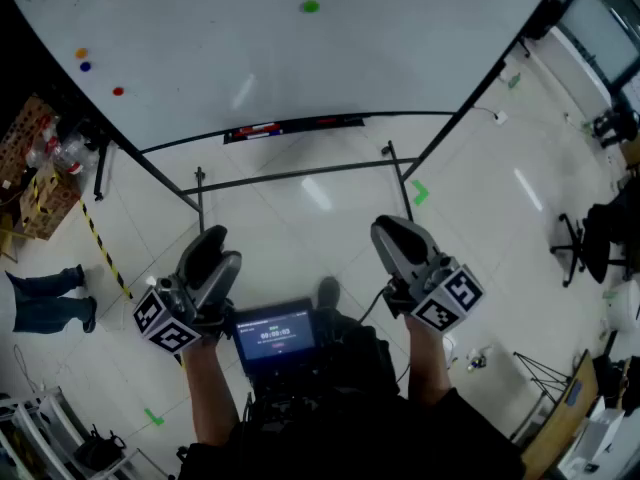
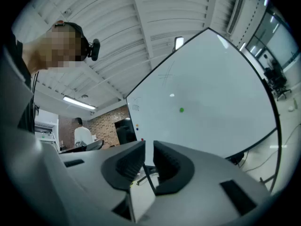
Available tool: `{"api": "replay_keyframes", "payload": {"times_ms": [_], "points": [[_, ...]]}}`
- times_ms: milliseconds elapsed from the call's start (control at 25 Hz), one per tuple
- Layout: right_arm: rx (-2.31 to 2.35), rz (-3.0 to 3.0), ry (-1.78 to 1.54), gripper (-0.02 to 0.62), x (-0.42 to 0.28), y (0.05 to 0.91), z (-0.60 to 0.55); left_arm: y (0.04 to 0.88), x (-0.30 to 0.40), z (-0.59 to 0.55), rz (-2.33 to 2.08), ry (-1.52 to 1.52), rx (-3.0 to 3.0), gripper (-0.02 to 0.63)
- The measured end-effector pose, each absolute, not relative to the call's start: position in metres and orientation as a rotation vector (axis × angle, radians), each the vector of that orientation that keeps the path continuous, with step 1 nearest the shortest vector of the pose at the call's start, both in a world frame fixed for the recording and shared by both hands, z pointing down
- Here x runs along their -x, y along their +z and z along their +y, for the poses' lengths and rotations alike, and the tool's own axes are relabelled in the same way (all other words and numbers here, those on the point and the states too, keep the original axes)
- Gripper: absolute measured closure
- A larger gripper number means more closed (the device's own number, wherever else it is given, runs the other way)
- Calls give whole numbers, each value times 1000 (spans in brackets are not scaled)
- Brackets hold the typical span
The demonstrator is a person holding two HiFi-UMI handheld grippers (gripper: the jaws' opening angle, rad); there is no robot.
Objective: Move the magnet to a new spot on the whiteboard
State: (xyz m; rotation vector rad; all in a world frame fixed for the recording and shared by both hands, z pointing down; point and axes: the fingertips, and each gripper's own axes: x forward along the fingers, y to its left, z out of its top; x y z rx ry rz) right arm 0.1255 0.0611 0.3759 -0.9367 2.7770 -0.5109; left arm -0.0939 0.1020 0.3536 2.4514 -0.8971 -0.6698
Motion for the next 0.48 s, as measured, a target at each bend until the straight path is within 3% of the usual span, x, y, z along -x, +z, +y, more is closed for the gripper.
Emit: {"api": "replay_keyframes", "payload": {"times_ms": [480], "points": [[836, 2809, -514, 518, -165, 375, -43, 324, 50, 15, -840, -832, -2425, 379]]}}
